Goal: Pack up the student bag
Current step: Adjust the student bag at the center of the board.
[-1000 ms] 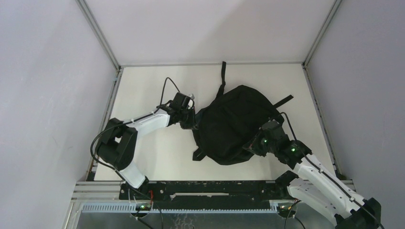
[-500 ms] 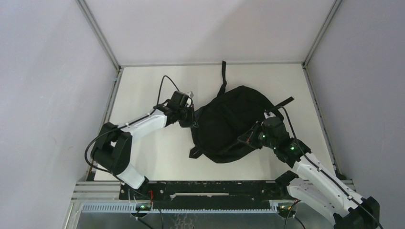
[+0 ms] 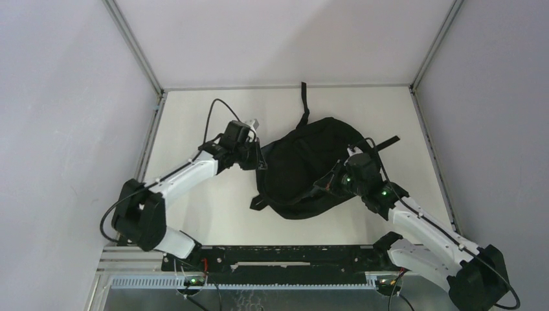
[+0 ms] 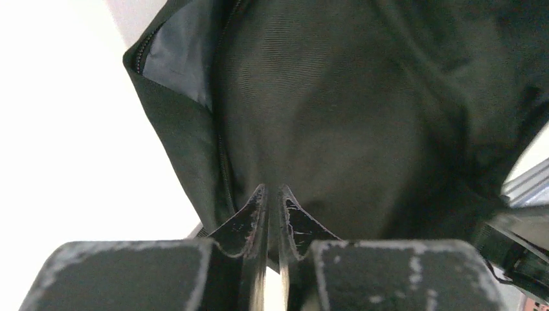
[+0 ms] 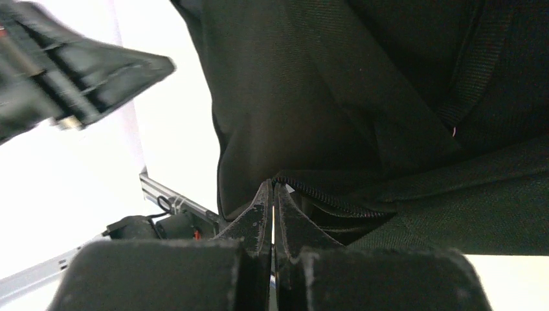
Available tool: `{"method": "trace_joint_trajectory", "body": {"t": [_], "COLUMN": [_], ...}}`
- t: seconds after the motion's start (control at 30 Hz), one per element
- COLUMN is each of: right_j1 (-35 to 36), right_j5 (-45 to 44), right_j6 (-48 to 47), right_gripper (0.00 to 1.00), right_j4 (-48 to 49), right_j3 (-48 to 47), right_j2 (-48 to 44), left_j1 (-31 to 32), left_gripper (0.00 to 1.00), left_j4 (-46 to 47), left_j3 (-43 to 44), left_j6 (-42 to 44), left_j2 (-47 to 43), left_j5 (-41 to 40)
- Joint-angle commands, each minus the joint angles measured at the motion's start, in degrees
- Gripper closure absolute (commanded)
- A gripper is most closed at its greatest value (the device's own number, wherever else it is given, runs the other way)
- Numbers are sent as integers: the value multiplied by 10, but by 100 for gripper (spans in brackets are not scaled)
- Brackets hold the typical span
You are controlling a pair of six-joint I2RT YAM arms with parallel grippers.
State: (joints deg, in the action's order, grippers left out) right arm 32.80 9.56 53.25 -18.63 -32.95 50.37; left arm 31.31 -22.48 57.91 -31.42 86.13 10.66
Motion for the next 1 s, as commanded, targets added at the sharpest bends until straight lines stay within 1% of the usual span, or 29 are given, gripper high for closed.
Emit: {"method": "trace_joint_trajectory", "body": {"t": [0.0,0.1,0.23,0.33,0.43,0.5,0.53,0.63,0.73,0.87,0.97], "right_j1": [1,2,0,-7,-25,-26,-24,-22,-25,-45,-95], "right_j5": [-3,-1,-5,-9,21,29,26,5,-29,-86,-120], "right_j6": [12,12,6,1,-6,-21,-30,-53,-78,-97,-99], "right_gripper": [100,100,100,100,100,93,88,70,58,50,49], "right_j4": [33,28,33,40,36,19,10,-27,-86,-168,-217], "right_j3": [-15,-15,-15,-16,-17,-26,-30,-38,-61,-79,-69], "right_j2": [39,69,96,114,136,135,127,82,34,-35,-66], "left_j1": [-3,11,65,98,123,142,155,178,196,213,223], "left_gripper": [85,81,76,75,75,74,74,72,72,72,68], "left_j4": [-22,-34,-33,16,65,70,71,81,86,98,98], "left_j3": [41,39,33,8,-17,-8,0,27,50,68,82], "left_j6": [24,30,20,-20,-56,-60,-62,-64,-67,-86,-96], "left_j2": [-75,-107,-127,-119,-98,-77,-67,-28,20,70,92], "left_j5": [-5,27,60,111,143,154,161,202,223,234,228]}}
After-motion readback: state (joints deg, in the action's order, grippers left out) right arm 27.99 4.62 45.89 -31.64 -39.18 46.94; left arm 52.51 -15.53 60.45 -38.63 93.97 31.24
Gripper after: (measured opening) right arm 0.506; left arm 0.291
